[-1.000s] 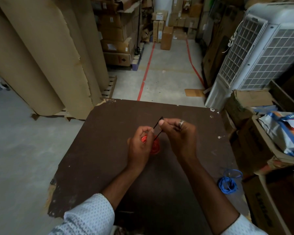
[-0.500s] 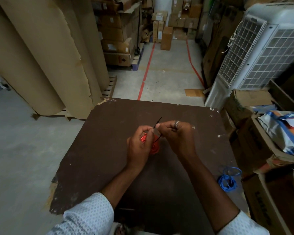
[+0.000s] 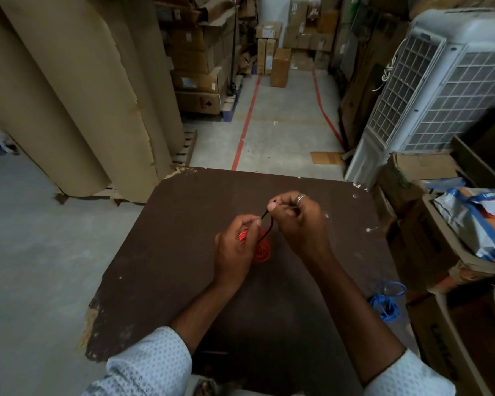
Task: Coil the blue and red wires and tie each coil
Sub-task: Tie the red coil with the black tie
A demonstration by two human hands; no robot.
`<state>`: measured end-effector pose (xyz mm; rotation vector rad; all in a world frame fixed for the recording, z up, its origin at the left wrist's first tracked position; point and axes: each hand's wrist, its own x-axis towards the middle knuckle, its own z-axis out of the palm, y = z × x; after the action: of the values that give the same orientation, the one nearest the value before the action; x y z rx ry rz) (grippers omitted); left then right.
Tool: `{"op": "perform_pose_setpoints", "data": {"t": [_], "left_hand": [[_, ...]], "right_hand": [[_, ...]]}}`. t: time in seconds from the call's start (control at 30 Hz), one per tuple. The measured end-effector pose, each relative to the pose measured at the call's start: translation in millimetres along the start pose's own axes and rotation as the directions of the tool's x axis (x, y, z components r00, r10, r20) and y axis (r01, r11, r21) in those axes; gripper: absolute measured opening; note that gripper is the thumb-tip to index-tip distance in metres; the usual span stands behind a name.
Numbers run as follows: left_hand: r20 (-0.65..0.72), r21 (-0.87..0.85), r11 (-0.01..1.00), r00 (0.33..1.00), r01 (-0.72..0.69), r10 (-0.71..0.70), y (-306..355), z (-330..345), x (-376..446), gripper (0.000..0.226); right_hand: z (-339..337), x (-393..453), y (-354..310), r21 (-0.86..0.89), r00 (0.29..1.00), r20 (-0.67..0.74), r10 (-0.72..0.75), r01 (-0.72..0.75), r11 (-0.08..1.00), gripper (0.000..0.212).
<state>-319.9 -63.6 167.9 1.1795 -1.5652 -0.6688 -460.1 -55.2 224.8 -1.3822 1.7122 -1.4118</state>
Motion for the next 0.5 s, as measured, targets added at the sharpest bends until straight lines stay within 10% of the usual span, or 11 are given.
{"op": "perform_pose_setpoints", "data": {"t": [0.5], "left_hand": [[-0.015,-0.206,0.978,0.999,0.042,-0.046,8.7,5.1,-2.6,0.023]], "right_hand": [[-15.3,27.1,6.6,0.227,0.960,-0.262,0.096,-0.035,0.973,0.011]]}}
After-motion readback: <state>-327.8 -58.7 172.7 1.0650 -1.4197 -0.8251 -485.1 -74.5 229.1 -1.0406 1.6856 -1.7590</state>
